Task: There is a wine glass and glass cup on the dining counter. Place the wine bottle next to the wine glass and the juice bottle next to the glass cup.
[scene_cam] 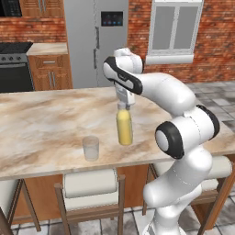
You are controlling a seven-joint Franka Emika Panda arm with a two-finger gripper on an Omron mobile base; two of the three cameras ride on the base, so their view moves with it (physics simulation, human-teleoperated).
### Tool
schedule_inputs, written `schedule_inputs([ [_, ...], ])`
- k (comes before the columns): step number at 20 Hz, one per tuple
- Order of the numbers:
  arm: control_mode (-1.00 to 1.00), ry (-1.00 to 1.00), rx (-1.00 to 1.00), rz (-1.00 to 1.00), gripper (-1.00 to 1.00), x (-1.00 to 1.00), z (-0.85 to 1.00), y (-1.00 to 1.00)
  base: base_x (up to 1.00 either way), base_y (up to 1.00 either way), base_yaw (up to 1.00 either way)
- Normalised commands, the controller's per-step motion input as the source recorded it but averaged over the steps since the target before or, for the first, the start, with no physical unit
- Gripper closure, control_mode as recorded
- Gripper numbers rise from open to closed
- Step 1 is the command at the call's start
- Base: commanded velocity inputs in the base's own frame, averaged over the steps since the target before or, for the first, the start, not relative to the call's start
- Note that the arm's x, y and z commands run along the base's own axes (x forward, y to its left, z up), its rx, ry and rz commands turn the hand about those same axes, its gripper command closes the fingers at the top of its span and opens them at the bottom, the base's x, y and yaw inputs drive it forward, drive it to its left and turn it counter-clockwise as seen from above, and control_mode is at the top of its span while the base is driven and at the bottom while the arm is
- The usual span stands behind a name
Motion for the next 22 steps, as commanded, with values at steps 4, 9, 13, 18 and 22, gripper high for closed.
schedule_inputs([
  [4,-1.00,-0.09,0.04,0.03,1.00,0.05,-0.20,0.24,0.00,0.00,0.00],
  [9,-1.00,-0.11,0.12,0.00,1.00,0.14,-0.21,0.16,0.00,0.00,0.00],
  [13,-1.00,-0.07,0.09,0.00,1.00,0.27,-0.21,0.13,0.00,0.00,0.00],
  [18,-1.00,-0.11,0.00,0.00,1.00,0.24,-0.25,0.18,0.00,0.00,0.00],
  [22,-1.00,-0.03,0.00,0.00,1.00,0.23,-0.28,0.14,0.00,0.00,0.00],
])
